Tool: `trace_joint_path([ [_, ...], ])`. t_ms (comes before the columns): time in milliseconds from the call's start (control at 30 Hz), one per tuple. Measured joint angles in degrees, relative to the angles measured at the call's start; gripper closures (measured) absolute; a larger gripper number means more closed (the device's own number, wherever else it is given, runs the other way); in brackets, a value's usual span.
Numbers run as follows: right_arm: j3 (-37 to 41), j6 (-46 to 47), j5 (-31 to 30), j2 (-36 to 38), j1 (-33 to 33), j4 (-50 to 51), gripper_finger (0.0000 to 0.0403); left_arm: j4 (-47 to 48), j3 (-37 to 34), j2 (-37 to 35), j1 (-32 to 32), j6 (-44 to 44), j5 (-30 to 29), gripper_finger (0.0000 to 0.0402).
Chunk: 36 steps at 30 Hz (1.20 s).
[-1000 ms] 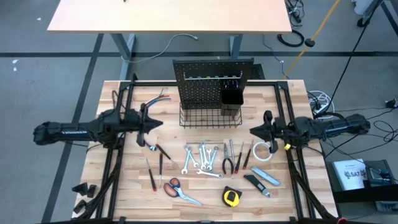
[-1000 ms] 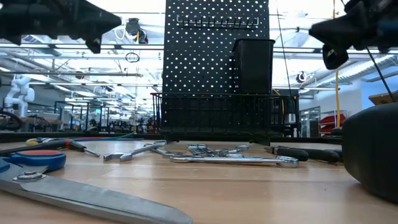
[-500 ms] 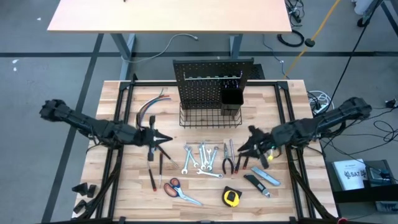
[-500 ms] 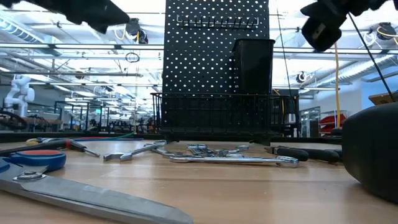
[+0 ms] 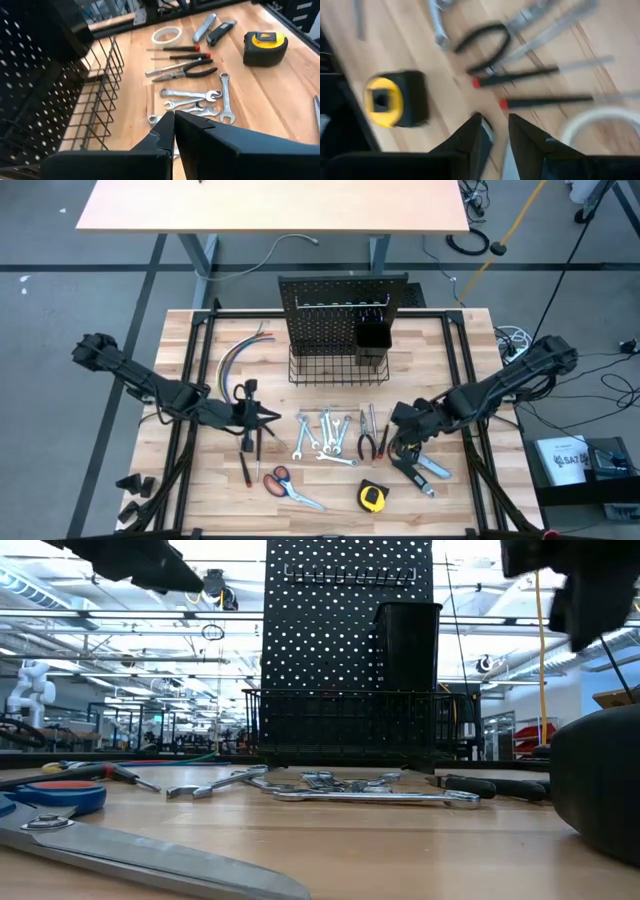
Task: Hang tools onto peg board
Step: Hang the nut driver on the pegboard
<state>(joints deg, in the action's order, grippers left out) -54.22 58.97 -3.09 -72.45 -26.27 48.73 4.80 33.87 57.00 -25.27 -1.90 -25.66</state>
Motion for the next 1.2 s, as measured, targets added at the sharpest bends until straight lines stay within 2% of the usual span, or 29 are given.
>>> trace_joint_path([
  [200, 0.0, 5.3, -0.1, -1.2, -2.5, 4.1, 0.0307, -2.7, 0.0, 4.7, 0.1, 0.9, 0.0, 0.0373],
  [400, 0.1, 12.6, -2.9, -1.2, -2.8, 12.0, 0.0279, -5.6, 0.0, 6.3, 3.4, 3.0, -3.7, 0.0332],
  [500, 1.2, 12.3, -2.8, -1.2, -2.7, 12.6, 0.0260, -5.2, -0.1, 5.7, 5.9, 1.3, -3.5, 0.0310],
  [733, 4.7, 11.0, -3.0, -1.2, -2.7, 11.1, 0.0223, 1.3, -0.1, -2.2, 10.7, -1.6, -1.3, 0.0295],
  [867, 6.8, 10.8, -5.5, -1.2, -2.7, 9.9, 0.0207, 3.6, -0.2, -8.0, 13.6, -0.2, 0.9, 0.0295],
  [1000, 7.8, 10.5, -6.0, -1.2, -2.7, 8.8, 0.0200, 3.2, -1.6, -11.3, 15.5, 0.0, 6.6, 0.0294],
  [1200, 7.8, 10.2, -10.6, -1.2, -2.9, 8.6, 0.0203, 3.1, -6.5, -14.3, 18.7, -1.2, 7.6, 0.0294],
])
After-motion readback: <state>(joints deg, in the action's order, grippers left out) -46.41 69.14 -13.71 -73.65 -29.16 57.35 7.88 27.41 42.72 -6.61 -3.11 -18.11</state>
